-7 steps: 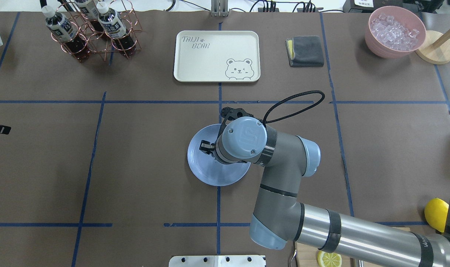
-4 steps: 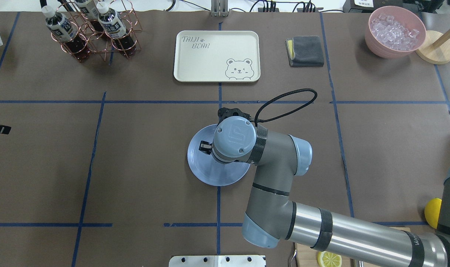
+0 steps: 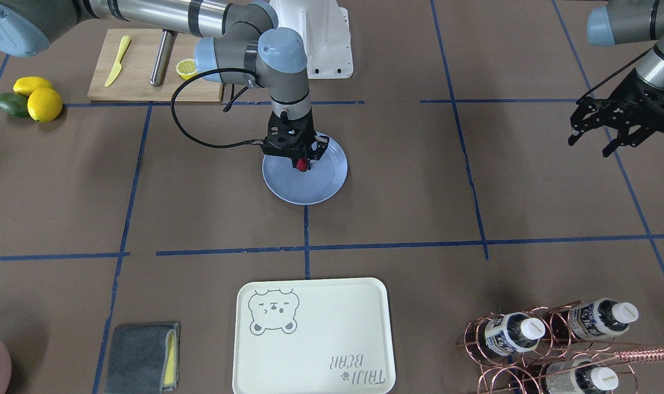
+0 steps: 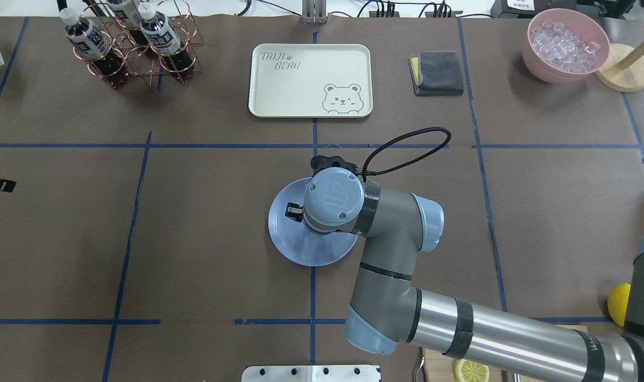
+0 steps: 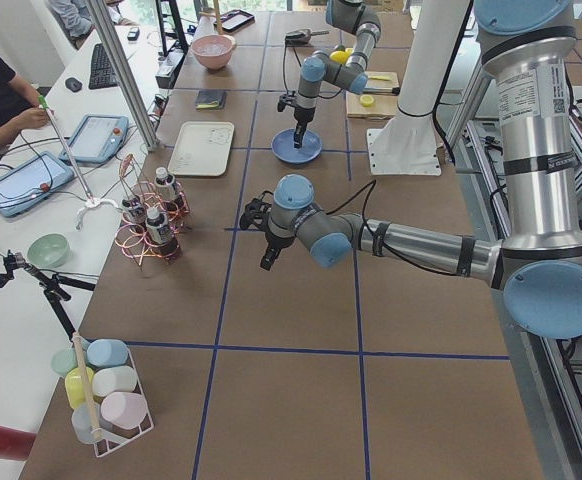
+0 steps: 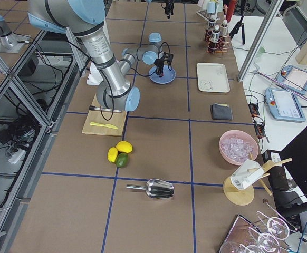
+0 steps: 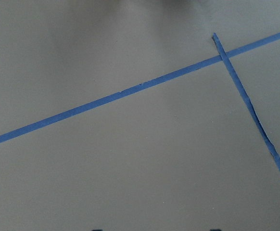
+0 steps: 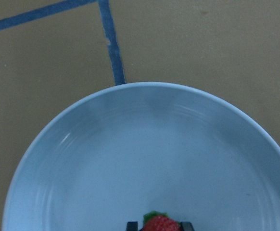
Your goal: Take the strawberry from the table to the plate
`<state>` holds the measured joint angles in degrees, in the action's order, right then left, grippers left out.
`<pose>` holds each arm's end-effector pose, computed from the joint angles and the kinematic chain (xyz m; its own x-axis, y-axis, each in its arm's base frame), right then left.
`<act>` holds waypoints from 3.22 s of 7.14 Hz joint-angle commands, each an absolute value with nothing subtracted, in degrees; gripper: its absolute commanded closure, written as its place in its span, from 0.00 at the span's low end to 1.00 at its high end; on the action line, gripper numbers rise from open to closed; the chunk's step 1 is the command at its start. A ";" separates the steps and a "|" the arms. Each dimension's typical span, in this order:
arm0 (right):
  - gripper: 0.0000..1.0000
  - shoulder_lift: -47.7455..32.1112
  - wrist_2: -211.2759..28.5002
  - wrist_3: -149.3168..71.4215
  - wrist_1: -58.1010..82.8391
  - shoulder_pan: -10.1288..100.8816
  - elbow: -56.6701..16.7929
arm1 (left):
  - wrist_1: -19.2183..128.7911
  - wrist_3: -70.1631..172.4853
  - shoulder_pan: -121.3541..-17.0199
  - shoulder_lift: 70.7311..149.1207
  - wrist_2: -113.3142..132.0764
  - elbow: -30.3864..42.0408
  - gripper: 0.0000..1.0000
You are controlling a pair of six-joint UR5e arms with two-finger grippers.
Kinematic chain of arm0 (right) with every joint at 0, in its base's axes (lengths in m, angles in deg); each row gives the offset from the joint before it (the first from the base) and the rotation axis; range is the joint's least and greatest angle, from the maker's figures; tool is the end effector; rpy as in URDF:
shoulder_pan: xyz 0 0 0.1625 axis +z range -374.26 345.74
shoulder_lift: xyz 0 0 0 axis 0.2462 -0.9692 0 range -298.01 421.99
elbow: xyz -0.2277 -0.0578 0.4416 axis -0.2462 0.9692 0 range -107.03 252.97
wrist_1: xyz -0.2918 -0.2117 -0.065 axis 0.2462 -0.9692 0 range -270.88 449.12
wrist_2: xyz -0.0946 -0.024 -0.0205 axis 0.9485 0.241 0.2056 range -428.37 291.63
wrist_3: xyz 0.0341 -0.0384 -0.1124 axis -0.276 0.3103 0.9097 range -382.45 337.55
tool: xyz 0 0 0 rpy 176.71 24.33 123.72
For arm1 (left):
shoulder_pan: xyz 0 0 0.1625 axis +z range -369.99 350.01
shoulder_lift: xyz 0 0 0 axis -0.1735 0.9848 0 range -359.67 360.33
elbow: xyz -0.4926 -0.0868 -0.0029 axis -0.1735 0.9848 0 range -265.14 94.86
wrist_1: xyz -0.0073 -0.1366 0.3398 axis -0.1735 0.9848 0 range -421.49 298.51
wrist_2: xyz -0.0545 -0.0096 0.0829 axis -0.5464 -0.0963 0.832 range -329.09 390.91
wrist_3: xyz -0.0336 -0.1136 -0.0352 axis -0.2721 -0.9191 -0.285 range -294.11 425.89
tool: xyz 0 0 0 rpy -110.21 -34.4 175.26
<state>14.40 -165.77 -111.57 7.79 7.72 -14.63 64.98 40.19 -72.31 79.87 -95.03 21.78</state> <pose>-0.6577 -0.3919 0.3184 0.6164 0.2324 0.7523 -0.2718 0.9595 -0.0737 0.1271 -0.3731 0.6214 0.6262 0.3767 -0.6826 -0.0761 0.9009 0.4274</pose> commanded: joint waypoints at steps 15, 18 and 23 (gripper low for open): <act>0.00 -31.66 -198.56 -46.51 -7.21 52.79 -50.55 | 43.88 79.28 -99.41 83.19 -101.54 13.99 0.00; 0.00 -39.50 -204.95 -17.14 -7.30 70.01 -41.49 | 15.57 83.92 -106.49 89.72 -101.71 17.85 0.00; 0.00 -39.08 -203.98 -16.38 -7.21 71.35 -36.90 | 14.97 79.87 -104.66 83.83 -105.11 15.76 0.00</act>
